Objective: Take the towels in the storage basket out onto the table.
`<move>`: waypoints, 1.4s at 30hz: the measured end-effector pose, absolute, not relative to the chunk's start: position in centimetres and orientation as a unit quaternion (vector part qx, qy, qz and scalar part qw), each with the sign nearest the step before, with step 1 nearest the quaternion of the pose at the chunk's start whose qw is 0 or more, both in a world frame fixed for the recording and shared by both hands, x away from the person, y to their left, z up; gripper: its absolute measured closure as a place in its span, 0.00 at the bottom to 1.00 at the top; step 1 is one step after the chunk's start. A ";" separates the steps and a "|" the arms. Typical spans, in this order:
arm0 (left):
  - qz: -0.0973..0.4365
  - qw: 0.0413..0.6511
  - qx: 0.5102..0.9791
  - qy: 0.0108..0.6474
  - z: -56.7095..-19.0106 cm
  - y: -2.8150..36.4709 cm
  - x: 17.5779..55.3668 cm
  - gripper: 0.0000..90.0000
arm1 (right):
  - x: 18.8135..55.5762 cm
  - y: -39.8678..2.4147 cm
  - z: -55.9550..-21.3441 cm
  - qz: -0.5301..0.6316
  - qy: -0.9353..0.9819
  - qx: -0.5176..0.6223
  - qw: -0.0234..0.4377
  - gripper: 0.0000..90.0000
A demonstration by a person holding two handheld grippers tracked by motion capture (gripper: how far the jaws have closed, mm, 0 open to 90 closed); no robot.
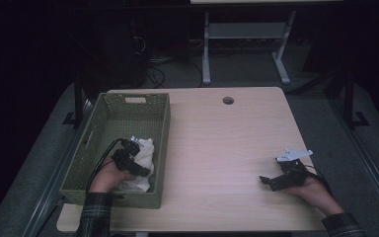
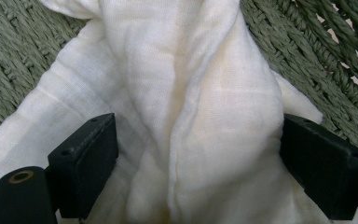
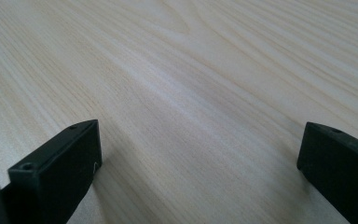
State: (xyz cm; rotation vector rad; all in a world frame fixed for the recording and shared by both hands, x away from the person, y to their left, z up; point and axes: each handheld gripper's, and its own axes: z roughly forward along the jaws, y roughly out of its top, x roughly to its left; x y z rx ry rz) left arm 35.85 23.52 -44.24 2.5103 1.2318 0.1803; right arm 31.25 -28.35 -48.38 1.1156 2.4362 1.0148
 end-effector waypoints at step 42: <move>0.098 0.370 0.809 0.447 -37.2 26.6 34.6 0.85 | 31.3 -28.3 -48.4 0.352 0.842 0.385 0.138 0.00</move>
